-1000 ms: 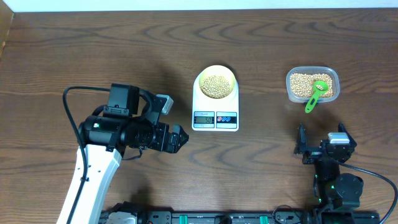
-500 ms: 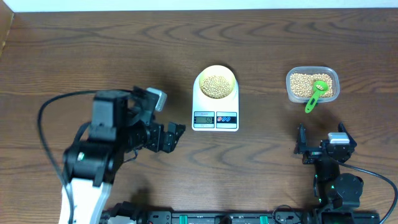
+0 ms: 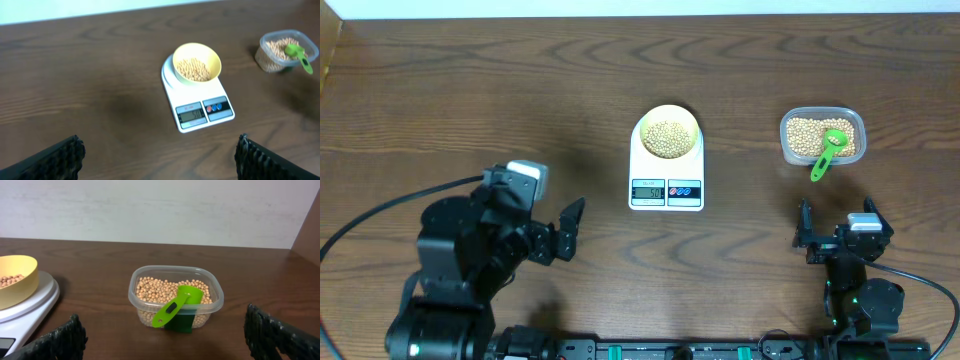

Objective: Scoop item into bowl and weigh 50g on scale

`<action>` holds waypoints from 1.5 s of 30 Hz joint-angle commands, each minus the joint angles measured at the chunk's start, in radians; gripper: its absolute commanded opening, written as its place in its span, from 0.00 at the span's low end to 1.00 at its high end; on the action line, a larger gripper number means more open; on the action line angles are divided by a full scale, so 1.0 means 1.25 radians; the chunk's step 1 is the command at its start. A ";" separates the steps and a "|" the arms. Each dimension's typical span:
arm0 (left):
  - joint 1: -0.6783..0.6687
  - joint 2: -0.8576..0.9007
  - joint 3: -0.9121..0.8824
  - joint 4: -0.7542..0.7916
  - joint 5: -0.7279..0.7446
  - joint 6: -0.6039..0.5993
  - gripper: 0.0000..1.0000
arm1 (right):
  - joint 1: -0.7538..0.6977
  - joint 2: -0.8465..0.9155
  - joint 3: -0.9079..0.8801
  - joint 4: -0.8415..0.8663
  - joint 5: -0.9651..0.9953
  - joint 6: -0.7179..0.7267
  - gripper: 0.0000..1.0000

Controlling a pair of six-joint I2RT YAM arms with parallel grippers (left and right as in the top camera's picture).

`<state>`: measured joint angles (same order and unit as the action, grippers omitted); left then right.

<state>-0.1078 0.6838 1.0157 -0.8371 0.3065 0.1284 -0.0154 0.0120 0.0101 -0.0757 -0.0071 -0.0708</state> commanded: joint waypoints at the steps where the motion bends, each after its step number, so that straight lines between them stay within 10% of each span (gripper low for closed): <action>1: 0.011 -0.036 0.002 0.002 -0.016 0.002 0.98 | 0.005 -0.005 -0.004 0.000 0.001 -0.010 0.99; 45: 0.080 -0.417 -0.452 0.519 -0.073 -0.019 0.98 | 0.005 -0.005 -0.004 0.000 0.001 -0.010 0.99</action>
<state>-0.0223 0.1894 0.4828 -0.2173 0.2291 0.1268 -0.0154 0.0120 0.0101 -0.0757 -0.0067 -0.0708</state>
